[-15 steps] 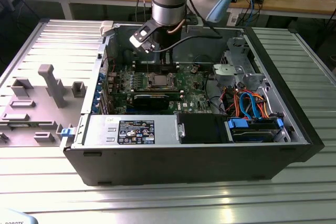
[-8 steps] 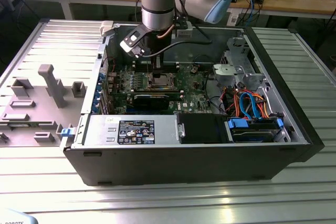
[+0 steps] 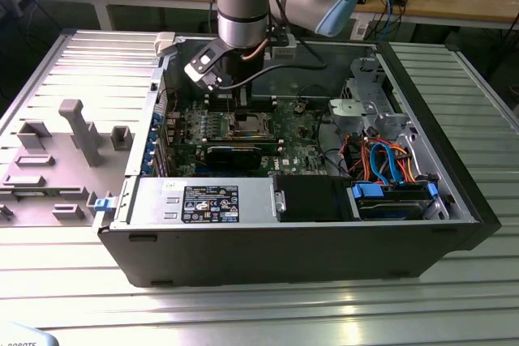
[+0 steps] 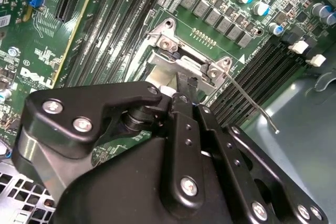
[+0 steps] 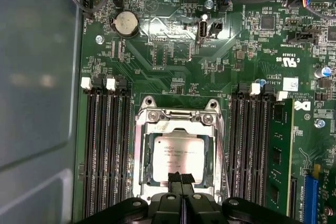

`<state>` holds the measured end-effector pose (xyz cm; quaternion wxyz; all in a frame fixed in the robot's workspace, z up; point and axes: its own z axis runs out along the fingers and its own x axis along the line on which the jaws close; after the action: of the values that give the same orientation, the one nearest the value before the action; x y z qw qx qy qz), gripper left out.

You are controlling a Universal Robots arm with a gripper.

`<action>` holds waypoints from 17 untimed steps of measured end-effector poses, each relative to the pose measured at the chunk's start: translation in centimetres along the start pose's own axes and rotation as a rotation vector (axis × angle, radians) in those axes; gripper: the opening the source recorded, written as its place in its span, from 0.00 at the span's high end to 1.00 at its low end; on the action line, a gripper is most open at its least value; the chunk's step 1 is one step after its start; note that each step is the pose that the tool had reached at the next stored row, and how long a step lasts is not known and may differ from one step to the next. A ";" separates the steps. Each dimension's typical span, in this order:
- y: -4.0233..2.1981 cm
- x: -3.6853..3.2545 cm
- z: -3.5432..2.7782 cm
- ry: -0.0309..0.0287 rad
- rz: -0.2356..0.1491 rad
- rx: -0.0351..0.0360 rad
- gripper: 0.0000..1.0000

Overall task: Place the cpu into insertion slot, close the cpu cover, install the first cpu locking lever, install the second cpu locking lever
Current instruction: 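Close the cpu cover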

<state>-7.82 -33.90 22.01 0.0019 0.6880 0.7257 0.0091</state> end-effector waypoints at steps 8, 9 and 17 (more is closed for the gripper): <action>-0.17 0.01 0.29 0.0001 -0.001 0.0008 0.89; -0.19 0.01 0.35 0.0001 -0.001 0.0008 0.89; -0.40 0.01 1.11 0.0001 -0.001 0.0013 0.89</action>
<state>-8.20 -33.90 20.90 0.0014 0.6874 0.7262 0.0087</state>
